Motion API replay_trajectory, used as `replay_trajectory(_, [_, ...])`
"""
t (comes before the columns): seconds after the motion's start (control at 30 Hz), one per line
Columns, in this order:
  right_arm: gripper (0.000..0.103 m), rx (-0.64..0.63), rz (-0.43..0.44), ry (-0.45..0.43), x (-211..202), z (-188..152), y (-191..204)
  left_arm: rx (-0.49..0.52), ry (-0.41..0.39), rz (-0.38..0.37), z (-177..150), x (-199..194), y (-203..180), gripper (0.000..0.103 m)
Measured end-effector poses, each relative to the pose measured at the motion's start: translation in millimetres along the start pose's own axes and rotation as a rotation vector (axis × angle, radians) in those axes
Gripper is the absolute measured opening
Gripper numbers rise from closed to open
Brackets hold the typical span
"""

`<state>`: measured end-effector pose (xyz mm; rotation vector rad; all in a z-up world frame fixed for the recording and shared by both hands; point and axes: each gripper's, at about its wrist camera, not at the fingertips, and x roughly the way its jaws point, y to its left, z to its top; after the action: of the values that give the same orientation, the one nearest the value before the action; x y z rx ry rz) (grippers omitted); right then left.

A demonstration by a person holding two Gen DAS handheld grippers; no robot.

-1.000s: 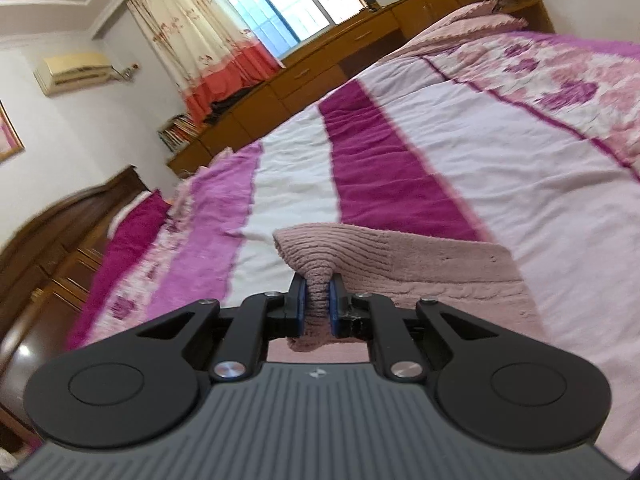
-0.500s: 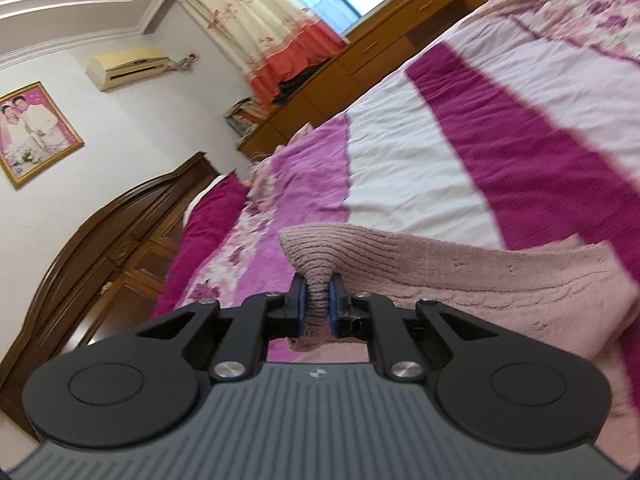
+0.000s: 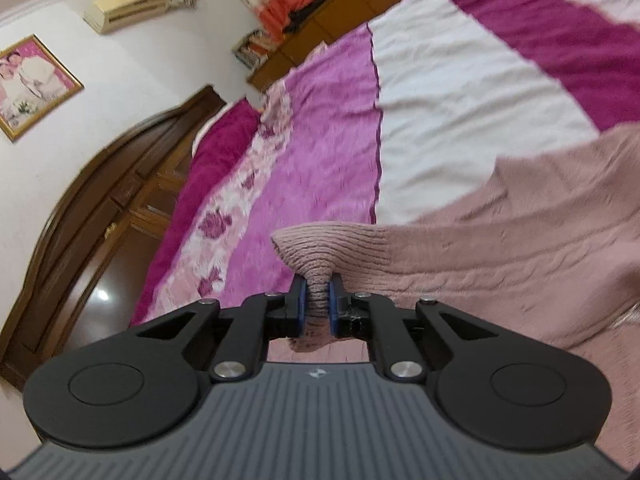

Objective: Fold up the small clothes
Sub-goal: 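Carry the sleeve with the right gripper across the cardigan front, then open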

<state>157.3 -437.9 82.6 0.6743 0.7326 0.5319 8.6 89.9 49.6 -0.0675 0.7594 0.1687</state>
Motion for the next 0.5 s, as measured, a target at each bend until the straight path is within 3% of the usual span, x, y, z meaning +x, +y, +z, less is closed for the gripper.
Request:
replay_trajectory(0.3, [0.015, -0.006, -0.018, 0.086, 34.5, -16.6, -8.6, -0.017, 0.009, 0.007, -1.0, 5.9, 4.7, 0.103])
replay_trajectory(0.43, [0.03, -0.014, -0.057, 0.095, 36.5, -20.0, -13.8, -0.014, 0.011, 0.002, -1.1, 7.1, 3.6, 0.103])
replay_trajectory(0.5, [0.043, -0.023, -0.08, 0.093, 34.0, -20.4, -17.0, -0.009, 0.01, -0.002, -0.5, 7.4, 1.6, 0.103])
